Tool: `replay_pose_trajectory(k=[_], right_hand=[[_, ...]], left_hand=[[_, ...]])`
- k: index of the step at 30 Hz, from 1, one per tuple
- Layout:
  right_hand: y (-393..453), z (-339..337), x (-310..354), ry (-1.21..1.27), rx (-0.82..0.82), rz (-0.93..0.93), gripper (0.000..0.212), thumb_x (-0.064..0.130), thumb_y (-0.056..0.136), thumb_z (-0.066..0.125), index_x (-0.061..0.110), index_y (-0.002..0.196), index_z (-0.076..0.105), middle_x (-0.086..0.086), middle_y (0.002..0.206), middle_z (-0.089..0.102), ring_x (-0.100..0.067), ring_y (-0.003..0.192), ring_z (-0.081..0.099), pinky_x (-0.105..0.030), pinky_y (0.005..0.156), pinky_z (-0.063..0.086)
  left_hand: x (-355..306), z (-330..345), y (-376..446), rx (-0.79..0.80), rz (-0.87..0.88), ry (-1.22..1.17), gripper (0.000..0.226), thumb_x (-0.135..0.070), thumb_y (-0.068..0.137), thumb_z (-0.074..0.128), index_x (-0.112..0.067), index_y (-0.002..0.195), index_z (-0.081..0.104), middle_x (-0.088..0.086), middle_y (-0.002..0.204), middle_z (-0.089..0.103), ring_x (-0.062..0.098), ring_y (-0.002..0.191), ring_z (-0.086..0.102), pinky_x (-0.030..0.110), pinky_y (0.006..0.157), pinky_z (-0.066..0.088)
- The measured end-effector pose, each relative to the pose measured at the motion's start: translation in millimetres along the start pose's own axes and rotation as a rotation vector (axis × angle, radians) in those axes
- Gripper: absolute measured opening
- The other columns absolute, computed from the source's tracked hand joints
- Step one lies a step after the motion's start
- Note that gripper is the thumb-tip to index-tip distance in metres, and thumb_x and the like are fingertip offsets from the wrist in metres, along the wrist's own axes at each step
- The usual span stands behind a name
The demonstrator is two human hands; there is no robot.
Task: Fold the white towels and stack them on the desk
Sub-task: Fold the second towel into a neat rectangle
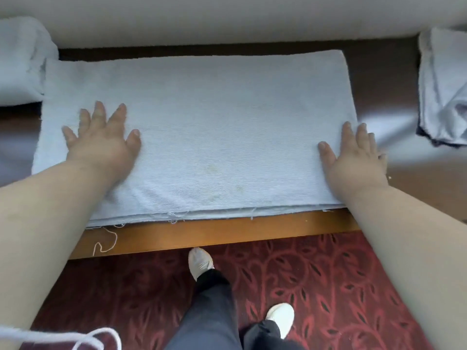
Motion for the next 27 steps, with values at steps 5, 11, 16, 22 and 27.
replay_pose_trajectory(k=[5,11,16,22,27], right_hand=[[-18.1,-23.3,8.3,0.054,-0.133,-0.098,0.068,0.051,0.102,0.020,0.018,0.160,0.005,-0.009,0.167,-0.003,-0.025,0.153,-0.006,-0.058,0.120,0.000],[-60.8,15.8,19.0,-0.021,-0.044,-0.308,0.072,0.061,0.098,0.016,0.024,0.160,0.005,-0.003,0.168,-0.001,-0.022,0.153,-0.008,-0.053,0.122,-0.005],[-50.7,10.0,-34.1,0.006,-0.084,-0.212,0.081,0.072,0.093,0.013,0.026,0.159,0.003,-0.003,0.168,0.000,-0.023,0.154,-0.005,-0.054,0.121,0.000],[-47.9,3.6,-71.5,0.268,-0.049,-0.162,0.068,0.054,0.102,0.025,0.022,0.160,0.009,-0.003,0.167,0.013,-0.019,0.153,0.006,-0.043,0.122,0.003],[-61.5,-23.4,-127.7,1.045,-0.245,0.211,0.028,0.021,0.100,0.037,0.033,0.117,0.057,0.017,0.109,0.065,-0.009,0.098,0.064,-0.031,0.091,0.051]], left_hand=[[-151.1,-44.1,-53.5,-0.184,0.307,-0.188,0.066,-0.023,0.095,0.043,-0.027,0.156,0.015,0.007,0.164,0.007,0.028,0.150,0.007,0.046,0.120,0.008],[-300.2,12.8,-150.4,-0.019,0.713,0.004,0.064,-0.053,0.098,0.018,-0.032,0.156,0.004,0.004,0.165,-0.006,0.024,0.151,-0.009,0.047,0.121,-0.004],[-291.6,22.7,-148.6,-0.057,0.714,0.052,0.068,-0.062,0.089,0.007,-0.039,0.154,0.000,-0.001,0.165,-0.008,0.021,0.150,-0.011,0.048,0.120,-0.008],[-272.5,27.5,-158.5,0.016,0.484,0.051,0.067,-0.062,0.093,0.015,-0.039,0.153,-0.003,0.000,0.164,-0.011,0.028,0.150,-0.013,0.058,0.117,-0.006],[-338.3,-9.9,-175.8,-0.063,0.639,-0.091,0.060,-0.026,0.094,0.040,-0.026,0.152,0.026,0.006,0.162,0.017,0.026,0.149,0.009,0.045,0.121,0.004]])
Point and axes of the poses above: each hand's wrist, its own y-axis towards the middle knuckle, its own z-axis out of the palm, x = y × z, the point moved 8 cm from there along y, towards the middle knuckle
